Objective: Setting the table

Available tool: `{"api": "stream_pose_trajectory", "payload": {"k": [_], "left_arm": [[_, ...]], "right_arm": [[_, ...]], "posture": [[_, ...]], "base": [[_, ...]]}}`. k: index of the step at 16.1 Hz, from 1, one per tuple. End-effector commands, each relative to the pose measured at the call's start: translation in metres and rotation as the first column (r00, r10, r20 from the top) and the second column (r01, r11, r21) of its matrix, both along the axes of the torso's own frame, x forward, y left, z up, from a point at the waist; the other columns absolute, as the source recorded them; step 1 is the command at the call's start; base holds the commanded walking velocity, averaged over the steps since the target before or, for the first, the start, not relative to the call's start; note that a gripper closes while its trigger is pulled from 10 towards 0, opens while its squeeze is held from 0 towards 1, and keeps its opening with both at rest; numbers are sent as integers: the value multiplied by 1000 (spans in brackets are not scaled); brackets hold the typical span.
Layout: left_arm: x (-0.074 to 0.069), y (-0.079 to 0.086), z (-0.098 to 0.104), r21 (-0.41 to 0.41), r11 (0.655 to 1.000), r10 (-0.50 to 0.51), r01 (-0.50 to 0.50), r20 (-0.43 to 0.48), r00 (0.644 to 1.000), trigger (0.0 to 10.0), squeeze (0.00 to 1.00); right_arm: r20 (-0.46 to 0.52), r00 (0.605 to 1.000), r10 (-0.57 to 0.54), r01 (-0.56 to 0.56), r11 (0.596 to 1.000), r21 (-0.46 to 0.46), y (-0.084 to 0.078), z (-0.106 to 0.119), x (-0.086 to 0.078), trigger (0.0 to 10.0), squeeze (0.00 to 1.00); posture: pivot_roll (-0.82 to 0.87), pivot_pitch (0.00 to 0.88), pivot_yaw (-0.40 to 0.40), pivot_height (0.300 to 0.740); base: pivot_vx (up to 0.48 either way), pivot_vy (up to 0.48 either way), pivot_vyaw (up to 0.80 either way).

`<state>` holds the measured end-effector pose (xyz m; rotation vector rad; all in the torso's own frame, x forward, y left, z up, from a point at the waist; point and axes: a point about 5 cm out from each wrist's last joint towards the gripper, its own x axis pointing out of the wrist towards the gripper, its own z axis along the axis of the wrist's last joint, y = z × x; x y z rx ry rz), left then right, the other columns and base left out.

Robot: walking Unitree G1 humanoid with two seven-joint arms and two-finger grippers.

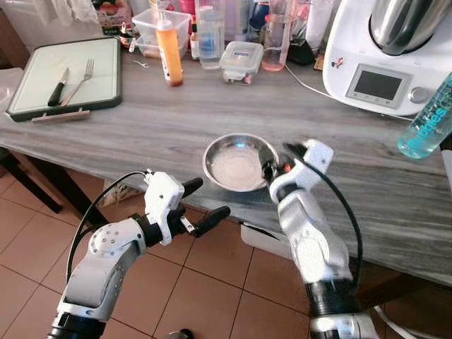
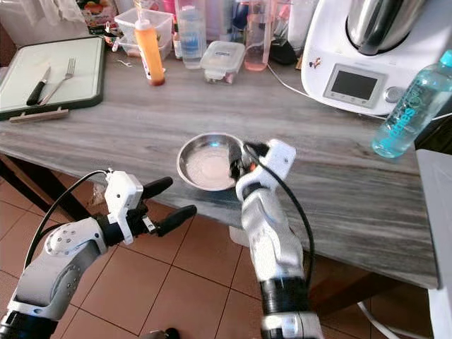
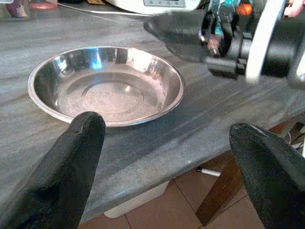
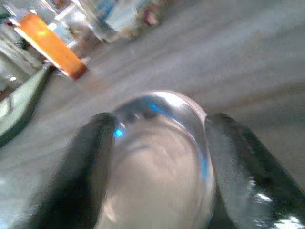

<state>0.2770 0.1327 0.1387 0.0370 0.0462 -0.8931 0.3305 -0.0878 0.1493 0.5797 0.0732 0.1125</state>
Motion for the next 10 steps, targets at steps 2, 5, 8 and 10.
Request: {"api": "stream_pose_trajectory", "payload": {"k": [2,5,8,10], "left_arm": [[2,-1,0,11,1000,-1,0,7,1000,10000,0],[3,-2,0,9,1000,-1,1,9,1000,10000,0],[5,-3,2,-5,1000,12,-12,22,1000,10000,0],[5,-5,3,-17,1000,25,-24,30,999,10000,0]], "right_arm": [[-10,1000,-5,5,1000,13,0,-2,-10,10000,1000],[46,999,-29,32,996,-86,-14,-2,-24,10000,1000],[191,981,-18,74,955,-287,-26,14,-44,10000,1000],[236,970,-53,129,938,-322,-36,23,-56,10000,1000]], "posture": [[95,134,8,740],[90,133,11,740],[88,129,9,740],[84,121,3,740]], "base": [[0,0,0],[0,0,0],[0,0,0],[0,0,0]]}}
